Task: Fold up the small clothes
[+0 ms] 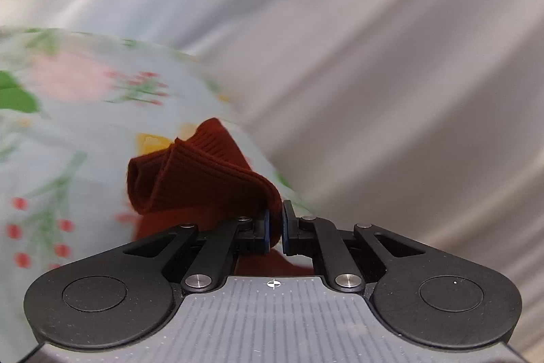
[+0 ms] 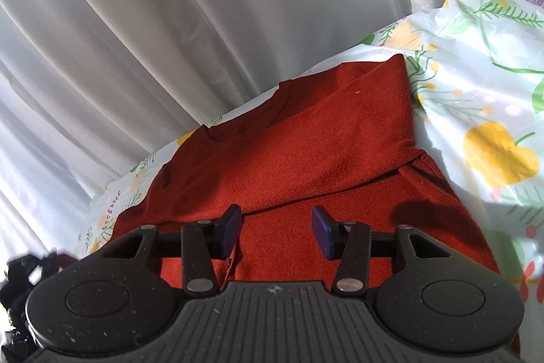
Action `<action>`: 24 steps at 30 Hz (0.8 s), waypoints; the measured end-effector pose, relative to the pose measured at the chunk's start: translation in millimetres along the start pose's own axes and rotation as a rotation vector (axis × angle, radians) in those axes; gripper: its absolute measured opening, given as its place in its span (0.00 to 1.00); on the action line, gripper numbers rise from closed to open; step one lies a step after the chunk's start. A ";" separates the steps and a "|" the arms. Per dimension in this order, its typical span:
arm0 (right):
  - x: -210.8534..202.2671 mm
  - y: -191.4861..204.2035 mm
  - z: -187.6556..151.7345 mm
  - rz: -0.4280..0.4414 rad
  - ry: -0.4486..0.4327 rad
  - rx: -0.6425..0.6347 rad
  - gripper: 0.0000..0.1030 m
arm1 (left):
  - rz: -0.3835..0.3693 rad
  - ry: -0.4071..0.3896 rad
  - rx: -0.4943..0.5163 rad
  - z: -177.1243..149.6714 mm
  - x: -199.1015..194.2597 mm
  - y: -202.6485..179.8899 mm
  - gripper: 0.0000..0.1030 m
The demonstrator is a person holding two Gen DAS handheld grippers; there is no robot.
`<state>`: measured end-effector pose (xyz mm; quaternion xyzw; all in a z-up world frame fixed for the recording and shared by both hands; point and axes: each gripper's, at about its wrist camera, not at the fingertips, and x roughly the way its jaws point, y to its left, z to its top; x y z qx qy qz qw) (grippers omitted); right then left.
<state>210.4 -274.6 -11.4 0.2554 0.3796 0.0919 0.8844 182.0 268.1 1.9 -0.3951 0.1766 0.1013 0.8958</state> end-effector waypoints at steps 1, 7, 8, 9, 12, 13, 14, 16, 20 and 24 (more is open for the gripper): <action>1.7 1.1 0.0 0.006 0.004 -0.001 0.45 | -0.055 0.043 0.075 -15.5 9.9 -29.4 0.08; 19.2 12.9 5.3 0.049 0.043 -0.038 0.45 | -0.159 0.308 0.324 -121.8 52.8 -125.0 0.54; 25.0 14.2 7.3 0.061 0.059 -0.036 0.45 | -0.155 0.322 0.332 -133.2 52.2 -126.5 0.55; 31.3 15.1 9.5 0.076 0.075 -0.031 0.45 | -0.147 0.334 0.331 -141.5 50.8 -125.9 0.59; 54.6 21.5 16.4 0.133 0.125 -0.026 0.45 | -0.068 0.324 0.348 -150.9 42.0 -118.4 0.66; 63.7 24.6 19.3 0.151 0.139 -0.031 0.45 | -0.047 0.313 0.360 -150.8 39.0 -116.4 0.68; 74.1 28.2 22.4 0.169 0.153 -0.030 0.45 | -0.027 0.304 0.368 -149.2 36.9 -114.4 0.69; 98.2 34.8 28.2 0.209 0.195 -0.007 0.45 | 0.005 0.287 0.356 -140.3 36.5 -105.3 0.72; 144.2 41.2 32.8 0.275 0.282 0.115 0.44 | 0.072 0.272 0.304 -124.5 32.5 -83.5 0.74; 173.7 45.8 27.7 0.251 0.329 0.187 0.39 | 0.119 0.264 0.269 -119.6 26.5 -68.5 0.79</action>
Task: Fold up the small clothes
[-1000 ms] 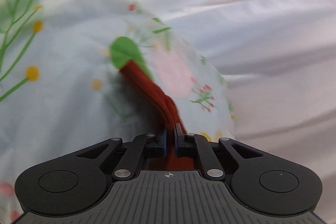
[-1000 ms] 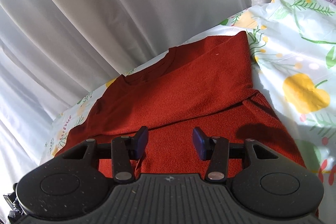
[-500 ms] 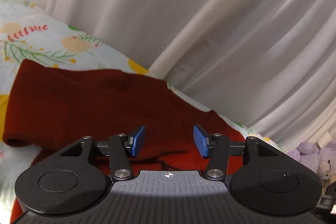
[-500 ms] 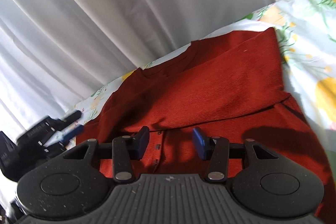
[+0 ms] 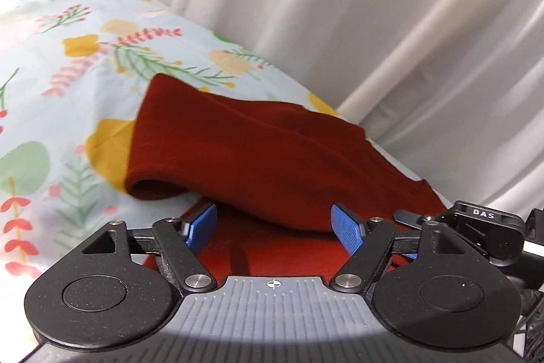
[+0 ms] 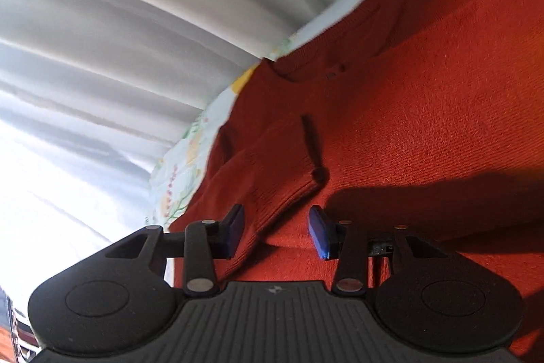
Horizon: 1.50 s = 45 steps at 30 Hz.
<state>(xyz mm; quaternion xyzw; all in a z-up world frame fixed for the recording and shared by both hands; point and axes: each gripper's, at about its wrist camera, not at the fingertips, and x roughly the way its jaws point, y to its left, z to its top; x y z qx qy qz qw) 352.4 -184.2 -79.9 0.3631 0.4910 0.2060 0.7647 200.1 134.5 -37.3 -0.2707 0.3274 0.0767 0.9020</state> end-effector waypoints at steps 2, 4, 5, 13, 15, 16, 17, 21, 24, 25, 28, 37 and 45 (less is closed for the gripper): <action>10.9 -2.2 1.1 -0.002 0.002 0.037 0.31 | 0.011 -0.003 -0.018 -0.7 -1.4 4.8 0.82; 20.0 -1.6 2.9 0.012 0.002 0.068 0.23 | 0.016 0.001 -0.023 -1.7 -2.0 7.1 0.83; 24.6 0.9 4.0 0.004 0.000 0.063 0.11 | 0.018 0.002 -0.020 -1.9 -2.4 7.3 0.83; -39.0 51.5 -11.5 -0.223 -0.313 -0.320 0.04 | 0.015 0.008 0.010 -0.7 3.6 1.6 0.83; -62.7 42.6 -17.6 -0.292 -0.374 -0.339 0.04 | 0.006 0.017 0.013 -0.5 7.1 -0.3 0.83; -71.6 34.4 -19.3 -0.328 -0.389 -0.338 0.04 | 0.000 0.021 0.016 -0.4 9.2 -1.7 0.83; -78.1 24.1 -19.1 -0.361 -0.393 -0.325 0.04 | -0.005 0.025 0.019 -0.3 11.5 -3.3 0.83; -88.5 -24.8 -8.4 -0.386 -0.337 -0.164 0.06 | -0.019 0.041 0.034 0.4 18.9 -10.7 0.83; -89.8 -45.1 -5.7 -0.311 -0.321 -0.047 0.14 | -0.024 0.054 0.052 0.6 22.6 -15.1 0.83; -89.2 -48.7 -7.1 -0.280 -0.333 -0.020 0.16 | -0.022 0.059 0.059 0.5 23.9 -16.4 0.83; -86.0 -50.1 -3.4 -0.255 -0.354 0.006 0.15 | -0.024 0.072 0.077 0.3 27.3 -20.3 0.83; -80.9 -3.1 -2.2 -0.595 -0.551 -0.437 0.07 | -0.005 0.098 0.122 0.1 35.0 -29.2 0.83; -101.9 -53.4 25.1 -0.447 -0.460 -0.157 0.41 | -0.015 0.067 0.189 10.2 33.3 -41.3 0.83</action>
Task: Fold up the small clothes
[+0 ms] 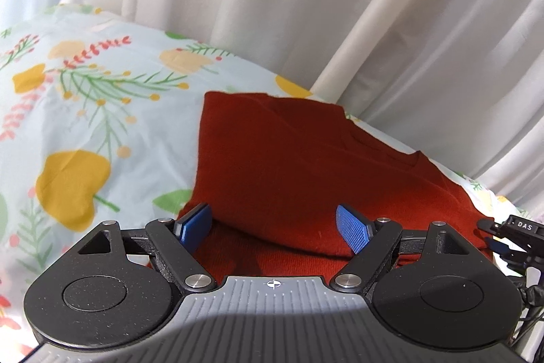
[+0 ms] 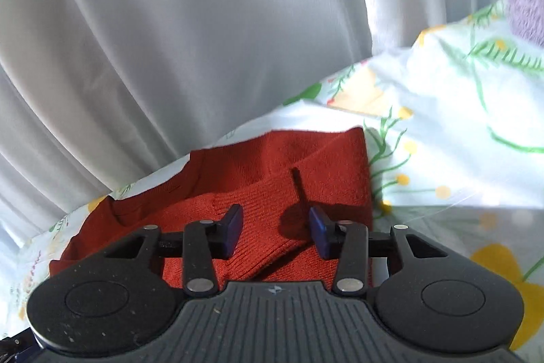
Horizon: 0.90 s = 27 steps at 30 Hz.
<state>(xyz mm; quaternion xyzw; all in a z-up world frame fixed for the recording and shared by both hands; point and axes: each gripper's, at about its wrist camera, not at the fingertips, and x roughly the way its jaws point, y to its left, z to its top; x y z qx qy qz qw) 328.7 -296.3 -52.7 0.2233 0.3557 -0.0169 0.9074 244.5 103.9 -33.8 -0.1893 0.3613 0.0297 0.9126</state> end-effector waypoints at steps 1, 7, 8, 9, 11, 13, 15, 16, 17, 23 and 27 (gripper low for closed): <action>4.1 0.8 0.7 -0.007 0.001 -0.012 0.41 | 0.000 0.002 0.010 1.5 2.1 -2.7 0.83; 23.3 25.0 0.7 -0.086 0.004 -0.171 0.11 | 0.001 0.040 0.083 2.5 19.0 -17.1 0.83; 22.5 28.8 1.7 -0.084 0.002 -0.198 0.05 | 0.003 0.042 0.089 2.7 20.7 -18.5 0.83; 18.6 29.7 2.9 -0.050 -0.011 -0.196 0.05 | 0.001 0.041 0.092 3.1 22.5 -19.4 0.83; 7.7 30.8 4.9 -0.033 -0.073 -0.211 0.05 | 0.001 0.043 0.097 4.4 26.2 -21.3 0.83; 7.8 33.9 5.3 -0.137 -0.119 -0.270 0.04 | 0.003 0.046 0.106 5.2 30.3 -23.4 0.83; 16.8 33.2 5.6 -0.209 -0.104 -0.301 0.04 | 0.009 0.053 0.119 5.6 33.5 -25.6 0.83; 20.0 33.3 6.1 -0.238 -0.090 -0.303 0.05 | 0.011 0.051 0.123 6.1 33.5 -26.5 0.83; 19.8 33.3 6.2 -0.265 -0.090 -0.295 0.06 | 0.006 0.045 0.126 6.6 32.9 -27.1 0.83; 17.8 57.7 -2.8 0.145 -0.013 -0.143 0.09 | -0.034 -0.003 0.175 15.0 51.5 -44.0 0.83; 57.4 86.3 -21.7 0.436 0.190 -0.048 0.10 | -0.019 -0.015 0.176 18.5 84.9 -48.3 0.88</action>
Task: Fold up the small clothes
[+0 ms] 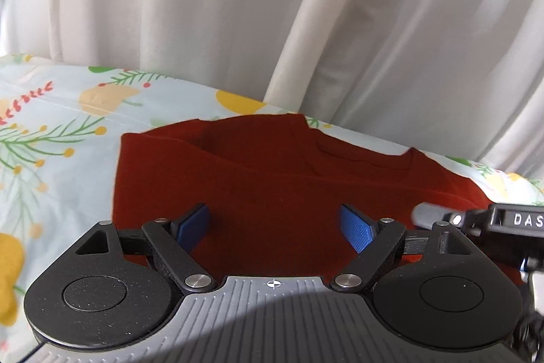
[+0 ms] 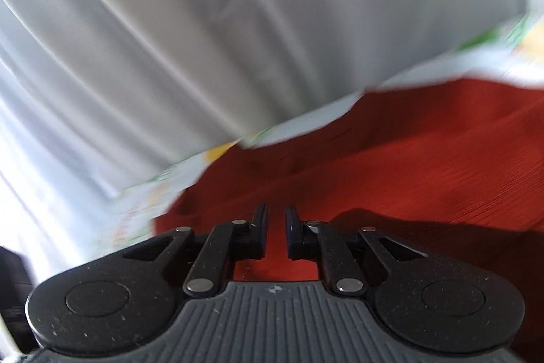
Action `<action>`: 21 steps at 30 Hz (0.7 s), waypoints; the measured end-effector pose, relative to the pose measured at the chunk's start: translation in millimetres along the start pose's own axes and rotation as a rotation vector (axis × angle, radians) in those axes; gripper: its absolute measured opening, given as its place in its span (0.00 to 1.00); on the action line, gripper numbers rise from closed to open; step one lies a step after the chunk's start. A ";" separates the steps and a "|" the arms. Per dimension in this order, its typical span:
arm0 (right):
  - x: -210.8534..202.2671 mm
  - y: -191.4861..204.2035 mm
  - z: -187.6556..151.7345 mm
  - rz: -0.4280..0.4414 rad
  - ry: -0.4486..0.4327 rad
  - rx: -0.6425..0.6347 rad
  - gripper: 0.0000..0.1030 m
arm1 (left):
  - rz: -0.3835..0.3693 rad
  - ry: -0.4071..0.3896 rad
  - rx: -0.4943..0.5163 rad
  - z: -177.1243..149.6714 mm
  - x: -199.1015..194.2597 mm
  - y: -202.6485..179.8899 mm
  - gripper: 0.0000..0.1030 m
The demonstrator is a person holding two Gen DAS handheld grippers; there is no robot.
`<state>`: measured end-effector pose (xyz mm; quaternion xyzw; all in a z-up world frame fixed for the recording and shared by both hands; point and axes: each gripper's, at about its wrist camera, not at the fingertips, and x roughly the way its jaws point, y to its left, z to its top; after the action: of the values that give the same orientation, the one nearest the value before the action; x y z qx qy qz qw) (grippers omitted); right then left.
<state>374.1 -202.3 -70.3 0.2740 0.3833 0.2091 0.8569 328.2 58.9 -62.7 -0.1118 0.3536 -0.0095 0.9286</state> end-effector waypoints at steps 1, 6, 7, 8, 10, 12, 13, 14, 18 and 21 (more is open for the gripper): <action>10.2 -4.2 -0.9 0.025 0.018 0.030 0.10 | 0.013 0.013 0.003 0.1 8.2 1.1 0.88; 0.9 -59.4 13.0 -0.047 -0.098 0.181 0.05 | 0.137 -0.009 0.073 0.9 23.7 12.3 0.98; -13.0 -72.8 15.2 -0.079 -0.146 0.213 0.03 | 0.185 0.010 0.058 1.9 27.8 19.5 0.99; -26.4 -84.0 17.8 -0.129 -0.186 0.237 0.00 | 0.205 0.009 0.043 2.6 28.9 26.6 1.00; -49.1 -99.1 22.8 -0.206 -0.250 0.270 0.00 | 0.203 0.011 0.021 5.1 25.4 35.4 1.00; -65.5 -94.4 25.0 -0.320 -0.274 0.230 0.00 | 0.214 0.036 -0.004 6.5 19.2 38.2 1.00; -71.0 -87.6 23.0 -0.317 -0.270 0.203 0.04 | 0.187 0.041 -0.021 5.5 13.0 40.2 1.00; -78.7 -81.0 19.3 -0.287 -0.259 0.182 0.07 | 0.166 0.037 -0.035 3.5 4.4 41.3 1.00; -75.6 -50.5 -7.6 -0.075 -0.134 0.121 0.08 | 0.081 0.007 -0.053 -12.7 -30.0 36.2 1.00; -54.7 -37.8 -24.3 -0.127 -0.033 0.057 0.08 | 0.076 0.041 -0.001 -22.6 -30.2 26.8 1.00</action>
<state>327.1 -254.7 -77.9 0.2770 0.3915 0.1388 0.8664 289.0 83.4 -65.1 -0.0985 0.3765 0.0236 0.9209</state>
